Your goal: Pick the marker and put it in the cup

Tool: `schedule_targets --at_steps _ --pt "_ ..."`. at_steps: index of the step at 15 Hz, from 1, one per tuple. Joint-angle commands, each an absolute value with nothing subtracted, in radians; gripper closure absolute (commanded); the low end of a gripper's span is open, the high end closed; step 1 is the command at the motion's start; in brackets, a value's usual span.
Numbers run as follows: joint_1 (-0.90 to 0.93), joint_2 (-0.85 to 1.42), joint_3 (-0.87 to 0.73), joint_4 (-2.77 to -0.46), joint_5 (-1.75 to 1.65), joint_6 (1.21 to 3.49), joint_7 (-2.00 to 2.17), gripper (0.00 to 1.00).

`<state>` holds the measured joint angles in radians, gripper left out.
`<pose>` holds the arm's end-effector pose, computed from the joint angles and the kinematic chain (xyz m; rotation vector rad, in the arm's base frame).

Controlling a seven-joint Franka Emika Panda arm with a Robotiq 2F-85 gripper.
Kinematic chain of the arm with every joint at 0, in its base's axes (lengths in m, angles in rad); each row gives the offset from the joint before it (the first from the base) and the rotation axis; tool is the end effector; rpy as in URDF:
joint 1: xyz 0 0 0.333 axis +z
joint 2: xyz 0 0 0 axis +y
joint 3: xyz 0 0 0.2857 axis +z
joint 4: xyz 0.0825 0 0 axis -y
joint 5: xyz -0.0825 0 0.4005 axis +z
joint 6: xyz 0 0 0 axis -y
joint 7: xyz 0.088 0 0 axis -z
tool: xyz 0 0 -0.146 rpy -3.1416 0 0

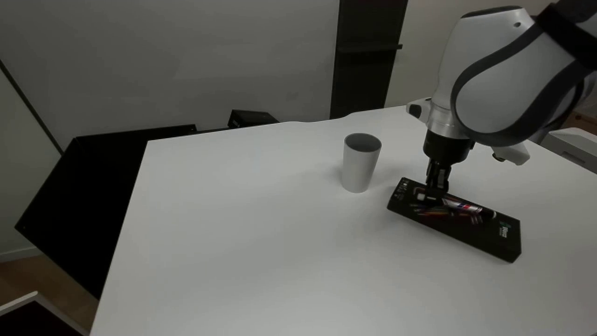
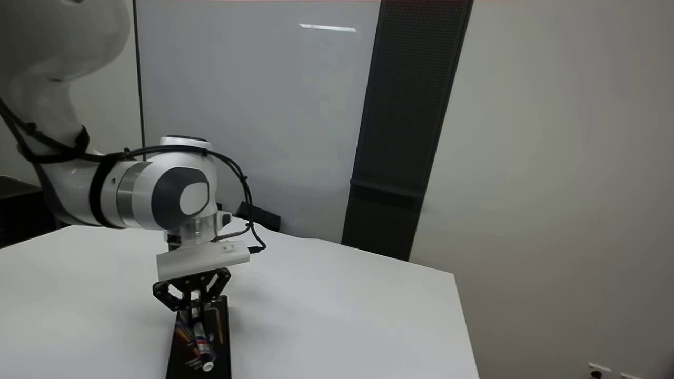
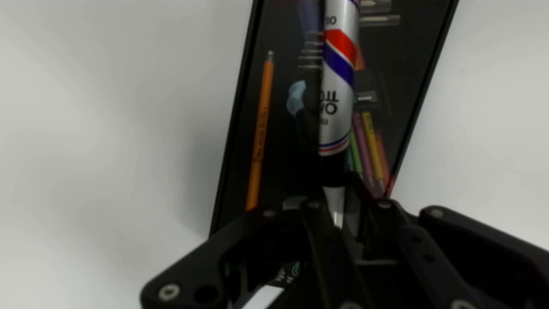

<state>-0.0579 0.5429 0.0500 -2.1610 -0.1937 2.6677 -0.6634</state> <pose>0.5454 0.0011 0.0585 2.8373 1.2378 -0.0792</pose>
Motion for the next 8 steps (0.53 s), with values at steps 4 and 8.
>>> schedule_targets --at_steps 4,8 --pt "-0.168 0.397 0.168 -2.091 -0.104 2.497 -0.913 0.93" --pt "-0.164 0.282 0.161 -2.049 -0.029 2.404 -1.061 0.93"
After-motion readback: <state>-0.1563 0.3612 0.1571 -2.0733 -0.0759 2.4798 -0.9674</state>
